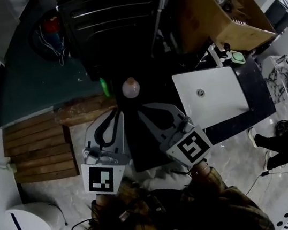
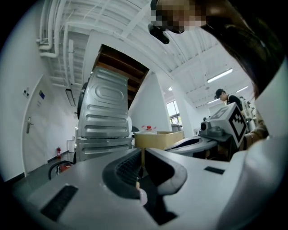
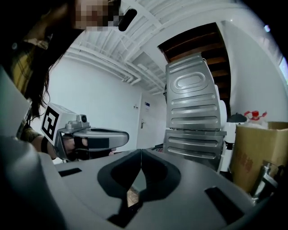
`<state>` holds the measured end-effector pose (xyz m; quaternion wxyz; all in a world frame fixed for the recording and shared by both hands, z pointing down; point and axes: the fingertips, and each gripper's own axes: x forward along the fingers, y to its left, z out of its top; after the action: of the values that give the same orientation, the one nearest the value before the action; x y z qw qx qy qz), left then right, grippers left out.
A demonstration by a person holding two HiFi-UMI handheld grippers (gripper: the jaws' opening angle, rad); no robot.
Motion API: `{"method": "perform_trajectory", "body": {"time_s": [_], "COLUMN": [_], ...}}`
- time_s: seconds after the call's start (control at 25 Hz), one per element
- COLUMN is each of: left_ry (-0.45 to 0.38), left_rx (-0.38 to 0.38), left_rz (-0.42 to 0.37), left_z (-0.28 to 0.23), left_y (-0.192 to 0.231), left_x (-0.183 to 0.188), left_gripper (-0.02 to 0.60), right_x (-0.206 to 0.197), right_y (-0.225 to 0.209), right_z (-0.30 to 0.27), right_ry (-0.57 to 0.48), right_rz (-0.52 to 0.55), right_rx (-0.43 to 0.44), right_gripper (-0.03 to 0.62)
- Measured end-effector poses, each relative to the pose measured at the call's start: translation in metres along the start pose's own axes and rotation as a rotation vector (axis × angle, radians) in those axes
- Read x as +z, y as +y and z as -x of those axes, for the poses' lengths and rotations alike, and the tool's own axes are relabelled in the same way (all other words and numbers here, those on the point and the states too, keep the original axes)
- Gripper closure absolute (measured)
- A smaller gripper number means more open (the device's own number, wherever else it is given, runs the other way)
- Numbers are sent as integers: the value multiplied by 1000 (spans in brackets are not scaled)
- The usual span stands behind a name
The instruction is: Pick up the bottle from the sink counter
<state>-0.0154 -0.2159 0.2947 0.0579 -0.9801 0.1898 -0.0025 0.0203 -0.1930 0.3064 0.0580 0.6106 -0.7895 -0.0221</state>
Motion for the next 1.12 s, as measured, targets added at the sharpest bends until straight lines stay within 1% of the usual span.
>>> {"method": "perform_trajectory", "body": {"time_s": [0.24,0.44,0.56,0.88,1.12], "left_ry": [10,29,41,52,61], "left_rx": [-83,-98,-87,-43,-23], "left_rz": [0,17,26,31,42], "left_z": [-7,-16,-23,-41,-55], "left_y": [-3,-5,-3,7,12], "left_x": [-7,-15,-20,-24,-31], "left_gripper": [546,546,546,546,546], "right_x": [-7,-11,-15,-19,-25], "right_y": [-6,-14,-22,-41,-59], "right_z": [4,3,-1,-17,-24], "right_ry": [28,35,40,40,48], "right_rz": [-20,-38,-45,-47,-53], "right_rx": [-88,-108,-104,-62,-56], "right_gripper": [577,577,577,577,577]}}
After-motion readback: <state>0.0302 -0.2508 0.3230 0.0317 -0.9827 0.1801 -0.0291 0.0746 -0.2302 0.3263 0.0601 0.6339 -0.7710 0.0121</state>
